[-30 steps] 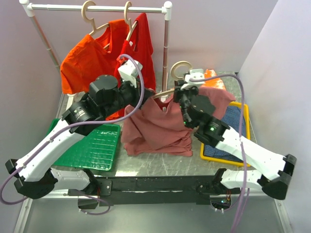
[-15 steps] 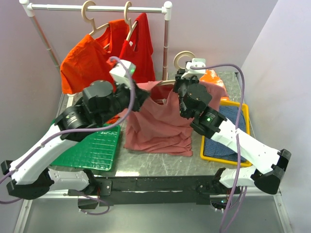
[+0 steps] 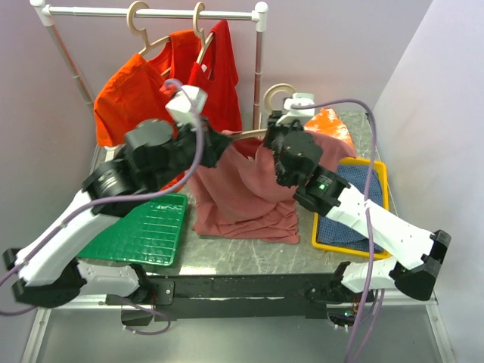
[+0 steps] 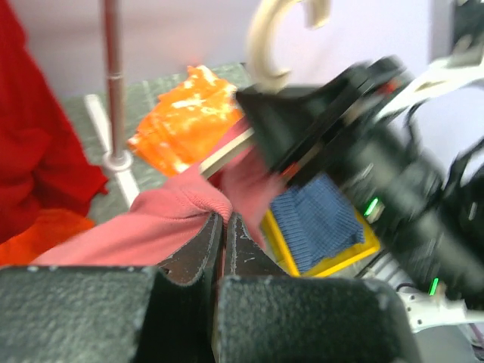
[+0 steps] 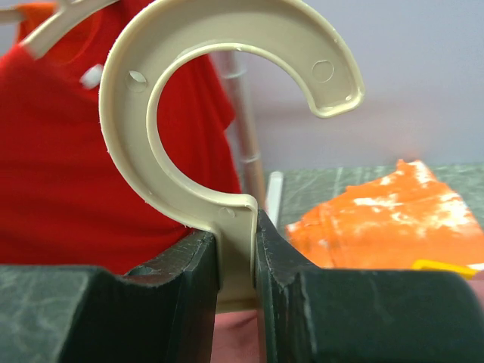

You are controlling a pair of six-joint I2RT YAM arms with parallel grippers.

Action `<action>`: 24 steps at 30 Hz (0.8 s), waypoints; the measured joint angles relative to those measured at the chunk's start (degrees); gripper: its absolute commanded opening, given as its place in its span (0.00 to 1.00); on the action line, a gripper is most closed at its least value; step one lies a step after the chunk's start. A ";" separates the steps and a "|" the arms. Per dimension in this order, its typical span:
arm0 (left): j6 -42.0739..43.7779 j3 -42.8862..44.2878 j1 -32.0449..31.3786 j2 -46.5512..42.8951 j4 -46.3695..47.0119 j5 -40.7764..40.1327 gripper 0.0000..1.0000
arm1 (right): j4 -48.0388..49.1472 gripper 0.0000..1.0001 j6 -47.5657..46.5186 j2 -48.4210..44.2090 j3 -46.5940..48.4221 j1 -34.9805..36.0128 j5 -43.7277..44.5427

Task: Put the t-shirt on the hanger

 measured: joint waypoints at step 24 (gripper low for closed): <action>-7.52 -10.60 -6.08 -10.73 5.92 -20.39 0.01 | -3.91 0.00 4.15 3.15 4.07 -0.94 1.55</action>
